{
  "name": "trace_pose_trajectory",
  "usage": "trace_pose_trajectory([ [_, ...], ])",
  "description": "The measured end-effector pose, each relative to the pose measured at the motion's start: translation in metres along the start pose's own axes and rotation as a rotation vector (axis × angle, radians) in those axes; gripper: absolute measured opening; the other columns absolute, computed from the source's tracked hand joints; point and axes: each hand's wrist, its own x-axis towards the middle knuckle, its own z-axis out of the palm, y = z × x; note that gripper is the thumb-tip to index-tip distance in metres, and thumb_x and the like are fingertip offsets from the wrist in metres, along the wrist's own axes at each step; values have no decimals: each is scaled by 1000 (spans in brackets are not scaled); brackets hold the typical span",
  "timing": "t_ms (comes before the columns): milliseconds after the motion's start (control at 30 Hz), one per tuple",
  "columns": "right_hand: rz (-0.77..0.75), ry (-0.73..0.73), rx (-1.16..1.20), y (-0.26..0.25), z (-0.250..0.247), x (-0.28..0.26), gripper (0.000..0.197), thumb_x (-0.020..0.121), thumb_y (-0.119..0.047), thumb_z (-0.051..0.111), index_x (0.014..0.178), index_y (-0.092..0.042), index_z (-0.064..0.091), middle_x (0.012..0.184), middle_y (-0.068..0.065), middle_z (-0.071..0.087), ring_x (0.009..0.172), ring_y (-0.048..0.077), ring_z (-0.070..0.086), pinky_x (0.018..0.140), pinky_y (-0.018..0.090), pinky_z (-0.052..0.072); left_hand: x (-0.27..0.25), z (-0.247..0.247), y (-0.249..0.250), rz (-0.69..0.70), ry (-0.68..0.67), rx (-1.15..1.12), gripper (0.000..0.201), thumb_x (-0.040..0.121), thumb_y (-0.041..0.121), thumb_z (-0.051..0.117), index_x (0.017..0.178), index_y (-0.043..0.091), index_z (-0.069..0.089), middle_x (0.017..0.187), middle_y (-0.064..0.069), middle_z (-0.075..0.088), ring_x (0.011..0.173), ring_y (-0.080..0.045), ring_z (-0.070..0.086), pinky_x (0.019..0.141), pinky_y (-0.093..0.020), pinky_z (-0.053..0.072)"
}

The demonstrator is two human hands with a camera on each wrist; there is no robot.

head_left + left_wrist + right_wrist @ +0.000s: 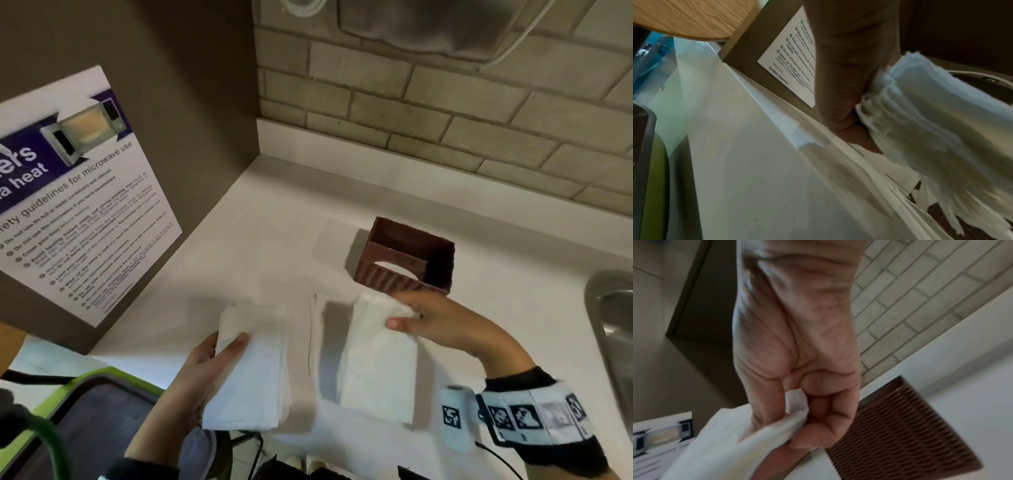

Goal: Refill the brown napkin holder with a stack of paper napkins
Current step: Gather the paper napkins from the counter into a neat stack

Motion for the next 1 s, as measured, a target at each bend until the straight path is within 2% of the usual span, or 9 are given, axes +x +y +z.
trace_pose_trajectory([
  [100, -16, -46, -143, -17, 10, 36, 8, 93, -26, 59, 97, -23, 64, 92, -13, 64, 86, 7, 59, 75, 24, 45, -3, 3, 2, 13, -5, -2, 19, 93, 32, 62, 106, 19, 63, 102, -14, 71, 91, -32, 69, 70, -37, 56],
  [167, 9, -85, -265, -20, 24, 64, 13, 94, -27, 57, 103, -20, 62, 95, -8, 62, 92, 13, 59, 73, 26, 42, -5, 3, 2, 23, -8, -4, 12, 93, 30, 61, 101, 22, 63, 101, -12, 71, 89, -30, 69, 68, -36, 55],
  [300, 76, -45, -423, -10, 50, 98, 54, 90, -30, 63, 140, -19, 45, 140, 5, 54, 128, 25, 50, 99, 32, 40, -8, 0, -1, 38, 2, 31, 17, 93, 35, 61, 104, 23, 64, 99, -6, 74, 90, -25, 70, 70, -35, 55],
  [433, 143, 84, -402, 0, 64, 104, 84, 70, -38, 81, 139, -20, 37, 138, 10, 46, 124, 29, 51, 101, 39, 44, -8, -1, -3, 45, -14, 41, 22, 92, 37, 62, 107, 22, 66, 99, -5, 76, 92, -26, 71, 77, -38, 57],
  [567, 241, 85, -552, -2, 78, 112, 95, 65, -50, 80, 142, -17, 35, 142, 16, 36, 127, 33, 47, 102, 45, 46, -12, -3, -4, 50, 2, 15, 22, 92, 35, 62, 108, 21, 66, 99, -6, 76, 89, -24, 73, 66, -31, 56],
  [800, 170, 136, -412, 0, 78, 101, 83, 73, -47, 76, 141, -15, 43, 144, 6, 47, 133, 23, 43, 107, 32, 36, -13, 8, 7, 84, 4, 23, 12, 94, 31, 61, 101, 23, 65, 98, -4, 75, 88, -23, 71, 74, -36, 58],
  [867, 119, 160, -285, -1, 73, 87, 63, 77, -37, 75, 132, -21, 51, 134, 0, 56, 123, 19, 51, 93, 24, 40, -13, 12, 9, 95, -1, 23, 15, 94, 31, 61, 104, 22, 65, 99, -3, 75, 90, -23, 71, 75, -36, 57],
  [933, 47, 182, -227, -3, 63, 62, 34, 77, -31, 75, 106, -26, 56, 105, -7, 62, 97, 14, 56, 68, 16, 37, -11, 13, 11, 134, 34, 33, 21, 93, 33, 61, 111, 22, 63, 102, -1, 73, 92, -20, 68, 70, -31, 53],
  [1000, -30, 141, -160, -7, 47, 27, 24, 77, -28, 76, 92, -20, 58, 82, -15, 59, 80, 11, 55, 62, 16, 36, -6, 12, 13, 183, 76, 43, 34, 91, 39, 63, 118, 20, 62, 107, -2, 72, 96, -21, 67, 69, -30, 50],
])
